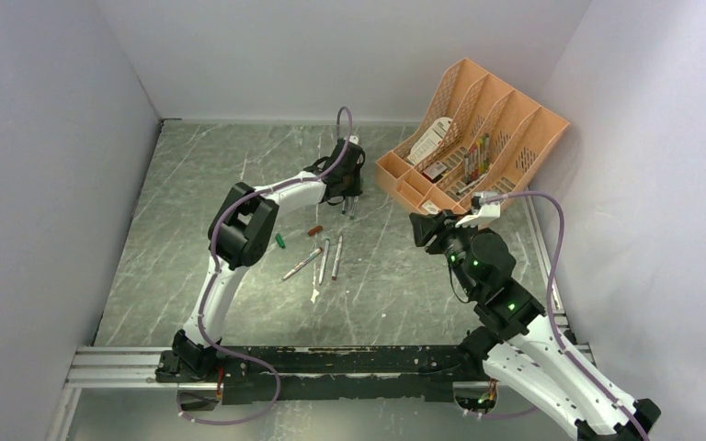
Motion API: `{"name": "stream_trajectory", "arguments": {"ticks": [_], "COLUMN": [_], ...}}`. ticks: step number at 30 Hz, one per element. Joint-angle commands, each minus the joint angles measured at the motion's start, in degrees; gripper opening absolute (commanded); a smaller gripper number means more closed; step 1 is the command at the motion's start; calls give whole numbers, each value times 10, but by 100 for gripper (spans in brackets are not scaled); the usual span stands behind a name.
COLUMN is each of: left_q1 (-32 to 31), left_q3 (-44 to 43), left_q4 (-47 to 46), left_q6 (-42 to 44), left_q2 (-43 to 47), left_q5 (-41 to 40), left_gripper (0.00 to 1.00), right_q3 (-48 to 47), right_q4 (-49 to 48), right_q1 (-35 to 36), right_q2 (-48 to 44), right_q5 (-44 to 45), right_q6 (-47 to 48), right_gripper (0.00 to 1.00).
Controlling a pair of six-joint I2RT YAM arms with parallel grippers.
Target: Insert the pens into the pen caps
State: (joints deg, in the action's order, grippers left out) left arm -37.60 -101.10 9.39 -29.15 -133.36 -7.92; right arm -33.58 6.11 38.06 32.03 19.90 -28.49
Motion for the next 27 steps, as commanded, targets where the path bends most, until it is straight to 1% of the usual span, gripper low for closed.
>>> {"name": "stream_trajectory", "arguments": {"ticks": [1,4,6,7,9,11,12,13,14,15,18,21,25,27], "left_q1": [-3,-6,-8,-9,-8,-6,2,11,22,35,66,72,75,79], "left_q3": [2,66,104,119,146,186,214,243,275,314,408,485,553,576], "left_q4": [-26,-85,-114,-114,-91,-69,-59,-56,-57,-66,-82,-91,-98,-97], "left_q6": [4,21,43,52,64,69,65,52,35,23,-3,-10,-19,-19], "left_q2": [31,104,154,177,215,253,270,288,307,333,390,451,525,553], "left_q5": [3,4,3,-7,-42,-90,-104,-112,-113,-104,-91,-106,-114,-115], "left_gripper": [28,27,31,33,35,37,39,42,48,51,56,58,59,58], "right_q3": [11,20,25,21,-5,-37,-50,-63,-74,-82,-109,-147,-212,-233], "right_q4": [-3,-20,-35,-33,3,34,41,46,50,46,33,31,39,44], "right_q1": [2,2,2,2,2,3,4,7,12,18,40,58,86,99], "right_q2": [3,17,38,57,123,208,249,290,323,354,433,506,601,636], "right_q5": [-7,-21,-32,-30,-4,-2,-8,-12,-12,-11,-22,-36,-41,-44], "right_q6": [0,0,5,4,-6,-16,-19,-25,-34,-39,-45,-48,-47,-47], "right_gripper": [45,46,46,46,52,58,62,64,65,65,65,67,68,65]}}
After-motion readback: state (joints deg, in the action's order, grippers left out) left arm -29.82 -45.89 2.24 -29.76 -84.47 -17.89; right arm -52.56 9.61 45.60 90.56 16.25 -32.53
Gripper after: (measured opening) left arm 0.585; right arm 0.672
